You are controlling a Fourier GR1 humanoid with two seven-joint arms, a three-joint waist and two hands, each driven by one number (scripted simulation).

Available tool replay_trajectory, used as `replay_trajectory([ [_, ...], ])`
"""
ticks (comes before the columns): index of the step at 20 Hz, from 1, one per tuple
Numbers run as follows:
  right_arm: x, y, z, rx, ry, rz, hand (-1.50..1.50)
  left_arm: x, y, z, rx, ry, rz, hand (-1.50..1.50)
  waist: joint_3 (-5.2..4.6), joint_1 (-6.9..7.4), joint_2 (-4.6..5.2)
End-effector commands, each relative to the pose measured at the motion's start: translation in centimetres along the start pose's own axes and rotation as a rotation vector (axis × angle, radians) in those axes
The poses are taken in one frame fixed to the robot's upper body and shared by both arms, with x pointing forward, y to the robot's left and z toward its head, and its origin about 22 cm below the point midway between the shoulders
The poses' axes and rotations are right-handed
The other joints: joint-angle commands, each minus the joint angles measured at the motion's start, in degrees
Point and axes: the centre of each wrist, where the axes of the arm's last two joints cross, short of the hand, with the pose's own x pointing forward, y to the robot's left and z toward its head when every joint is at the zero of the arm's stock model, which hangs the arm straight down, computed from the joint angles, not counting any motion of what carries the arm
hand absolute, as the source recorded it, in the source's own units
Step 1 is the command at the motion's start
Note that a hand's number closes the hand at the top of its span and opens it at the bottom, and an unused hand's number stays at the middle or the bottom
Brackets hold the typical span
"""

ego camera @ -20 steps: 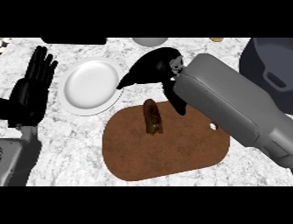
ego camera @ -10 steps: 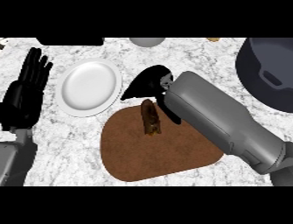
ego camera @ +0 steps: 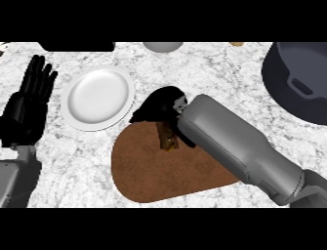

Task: Pick the sweet potato from the cutting board and place it in the pot

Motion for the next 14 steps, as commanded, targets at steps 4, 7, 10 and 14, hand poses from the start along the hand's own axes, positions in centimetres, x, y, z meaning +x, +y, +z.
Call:
replay_trajectory([
  [4,-1.7,1.3,-1.2,0.003,0.099,0.061,-1.5,1.3,0.2,-1.3,0.01,-0.016,0.0,0.0,0.0,0.37,0.22],
  [7,-1.2,2.9,-1.4,0.001,0.12,0.058,-1.5,-0.4,1.1,0.2,-0.003,0.011,0.002,0.0,0.0,0.04,0.05],
  [10,-0.5,4.1,-3.6,0.002,0.107,0.046,-1.5,0.3,-0.3,0.8,-0.018,0.004,0.006,0.0,0.01,0.44,0.07],
  [14,-2.1,3.9,-3.4,0.017,0.092,0.044,-1.5,0.9,-1.0,0.4,-0.019,0.002,0.006,0.0,0.01,0.33,0.07],
])
